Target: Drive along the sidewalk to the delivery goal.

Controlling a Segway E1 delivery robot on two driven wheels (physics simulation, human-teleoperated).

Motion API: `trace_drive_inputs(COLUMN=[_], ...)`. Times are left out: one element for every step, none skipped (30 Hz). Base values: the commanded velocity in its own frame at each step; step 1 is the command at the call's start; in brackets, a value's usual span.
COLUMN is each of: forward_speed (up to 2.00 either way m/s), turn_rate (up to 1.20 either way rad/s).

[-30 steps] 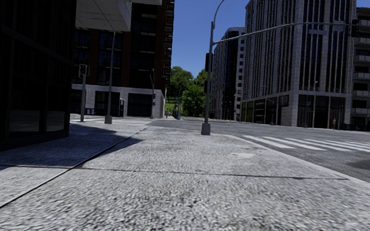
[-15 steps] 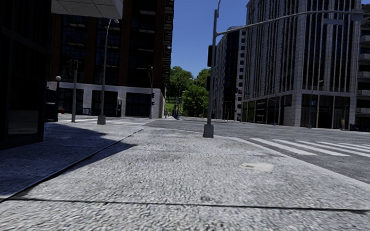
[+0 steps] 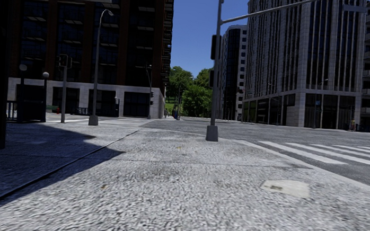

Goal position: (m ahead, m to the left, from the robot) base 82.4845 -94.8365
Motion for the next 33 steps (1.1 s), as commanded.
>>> trace_drive_inputs(forward_speed=[2.00,2.00,2.00,2.00,2.00,2.00,2.00,2.00,2.00,2.00,2.00,2.00,2.00,2.00,2.00,2.00,2.00,2.00,2.00,2.00,2.00,2.00,2.00,2.00,2.00,2.00,2.00,2.00,2.00,2.00,2.00,2.00,2.00], turn_rate=[0.00,0.00,0.00,0.00,0.00,0.00,0.00,-0.01,-0.16,-0.26,-0.33,-0.33,-0.39,-0.41,-0.42,-0.43,-0.43,-0.45,-0.48,-0.50,-0.55,-0.55,-0.56,-0.56,-0.56,-0.56,-0.56,-0.56,-0.56,-0.56,-0.56,-0.56,-0.56])
